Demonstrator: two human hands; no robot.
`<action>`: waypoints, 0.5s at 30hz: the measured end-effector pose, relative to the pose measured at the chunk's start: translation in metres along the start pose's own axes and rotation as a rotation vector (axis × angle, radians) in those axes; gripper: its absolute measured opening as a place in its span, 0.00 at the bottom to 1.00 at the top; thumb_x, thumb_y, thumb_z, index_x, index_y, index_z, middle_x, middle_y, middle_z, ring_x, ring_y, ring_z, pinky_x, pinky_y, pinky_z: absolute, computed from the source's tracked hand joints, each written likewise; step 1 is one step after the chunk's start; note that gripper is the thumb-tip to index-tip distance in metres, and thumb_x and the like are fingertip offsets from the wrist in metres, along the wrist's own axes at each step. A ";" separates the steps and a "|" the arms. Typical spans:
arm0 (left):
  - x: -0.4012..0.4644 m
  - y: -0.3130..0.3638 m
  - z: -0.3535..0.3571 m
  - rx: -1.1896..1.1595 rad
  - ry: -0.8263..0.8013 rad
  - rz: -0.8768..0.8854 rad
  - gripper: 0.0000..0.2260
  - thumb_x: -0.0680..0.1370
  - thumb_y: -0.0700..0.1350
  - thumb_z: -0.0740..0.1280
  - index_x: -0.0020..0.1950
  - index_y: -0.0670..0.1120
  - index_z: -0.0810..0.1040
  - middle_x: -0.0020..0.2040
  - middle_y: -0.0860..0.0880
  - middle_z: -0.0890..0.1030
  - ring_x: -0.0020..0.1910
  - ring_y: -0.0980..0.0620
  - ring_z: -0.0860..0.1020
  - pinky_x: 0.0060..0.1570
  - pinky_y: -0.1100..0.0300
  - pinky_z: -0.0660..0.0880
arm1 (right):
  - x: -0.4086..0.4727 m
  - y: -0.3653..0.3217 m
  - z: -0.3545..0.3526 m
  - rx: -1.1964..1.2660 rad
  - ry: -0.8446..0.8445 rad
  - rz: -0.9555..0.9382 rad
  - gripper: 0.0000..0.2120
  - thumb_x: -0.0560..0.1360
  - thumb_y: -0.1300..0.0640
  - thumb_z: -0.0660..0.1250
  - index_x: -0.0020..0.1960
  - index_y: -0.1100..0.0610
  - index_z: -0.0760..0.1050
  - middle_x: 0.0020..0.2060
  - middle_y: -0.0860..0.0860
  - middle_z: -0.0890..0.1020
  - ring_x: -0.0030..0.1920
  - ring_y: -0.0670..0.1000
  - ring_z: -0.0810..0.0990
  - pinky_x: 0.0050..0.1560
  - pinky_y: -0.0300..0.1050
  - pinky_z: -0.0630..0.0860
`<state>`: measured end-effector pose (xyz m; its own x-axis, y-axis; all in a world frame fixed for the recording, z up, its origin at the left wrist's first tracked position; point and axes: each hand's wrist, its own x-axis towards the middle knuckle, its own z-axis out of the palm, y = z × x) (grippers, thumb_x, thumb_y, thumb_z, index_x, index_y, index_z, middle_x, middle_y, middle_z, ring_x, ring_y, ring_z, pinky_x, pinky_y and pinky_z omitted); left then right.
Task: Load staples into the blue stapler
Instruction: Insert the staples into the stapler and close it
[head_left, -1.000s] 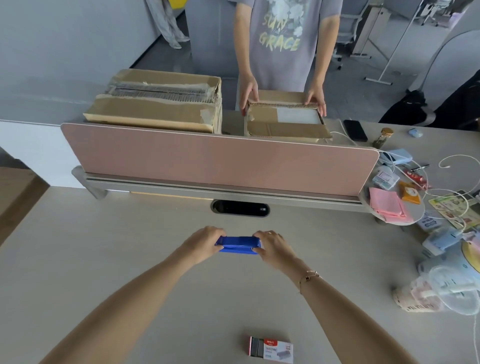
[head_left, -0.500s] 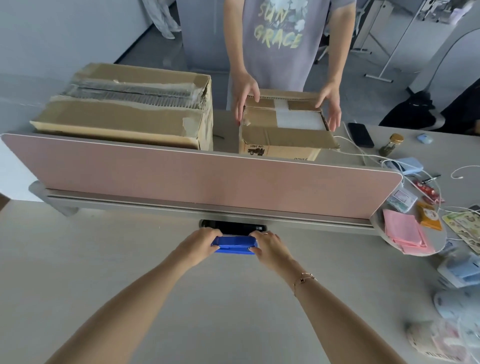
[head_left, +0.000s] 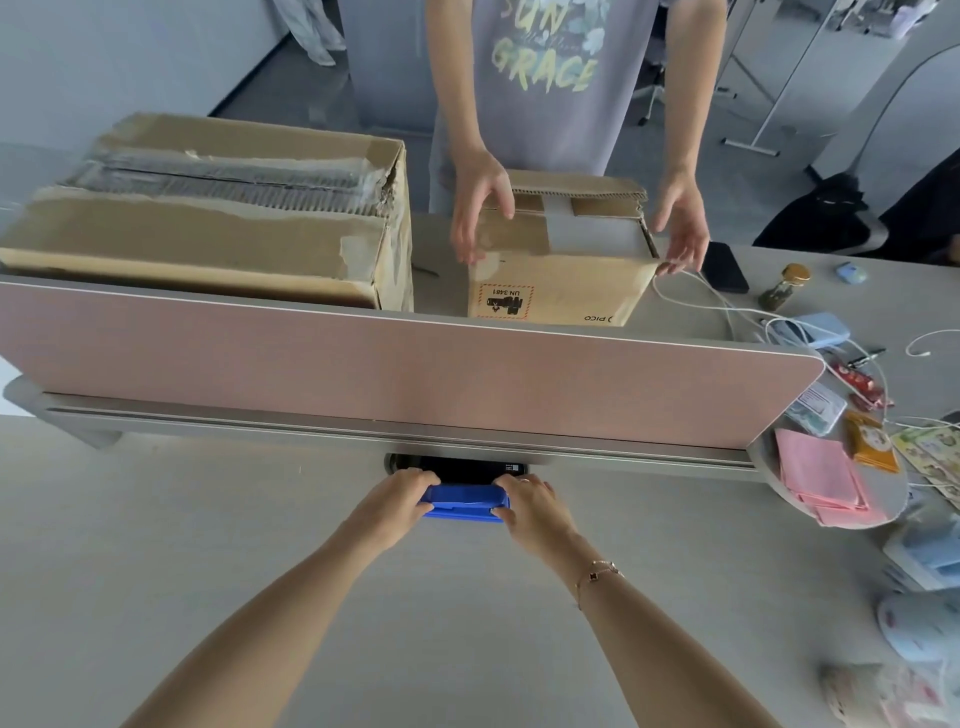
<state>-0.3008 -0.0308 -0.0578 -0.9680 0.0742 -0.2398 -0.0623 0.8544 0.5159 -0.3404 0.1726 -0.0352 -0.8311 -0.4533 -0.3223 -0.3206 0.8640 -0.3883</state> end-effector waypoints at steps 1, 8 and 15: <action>0.001 -0.001 0.001 -0.002 0.004 -0.007 0.05 0.75 0.37 0.66 0.49 0.42 0.76 0.44 0.44 0.79 0.41 0.45 0.77 0.40 0.55 0.71 | 0.000 0.000 0.001 -0.001 0.000 0.002 0.16 0.78 0.56 0.61 0.65 0.57 0.66 0.57 0.57 0.77 0.62 0.57 0.70 0.59 0.48 0.67; -0.003 0.000 0.003 0.001 0.021 -0.024 0.07 0.74 0.38 0.66 0.52 0.41 0.76 0.45 0.44 0.80 0.42 0.44 0.78 0.42 0.53 0.74 | 0.002 0.001 0.002 0.013 -0.006 0.003 0.16 0.78 0.56 0.61 0.65 0.57 0.67 0.56 0.57 0.78 0.62 0.56 0.70 0.60 0.48 0.67; -0.004 -0.002 0.004 -0.024 0.061 -0.037 0.10 0.75 0.38 0.66 0.56 0.43 0.77 0.44 0.47 0.79 0.41 0.47 0.77 0.39 0.60 0.69 | 0.002 0.000 0.002 0.012 -0.013 0.016 0.17 0.78 0.56 0.61 0.66 0.57 0.66 0.56 0.57 0.77 0.62 0.57 0.69 0.60 0.49 0.67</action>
<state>-0.2962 -0.0303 -0.0610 -0.9778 0.0111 -0.2091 -0.1032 0.8435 0.5271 -0.3414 0.1714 -0.0378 -0.8299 -0.4424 -0.3400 -0.3017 0.8684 -0.3936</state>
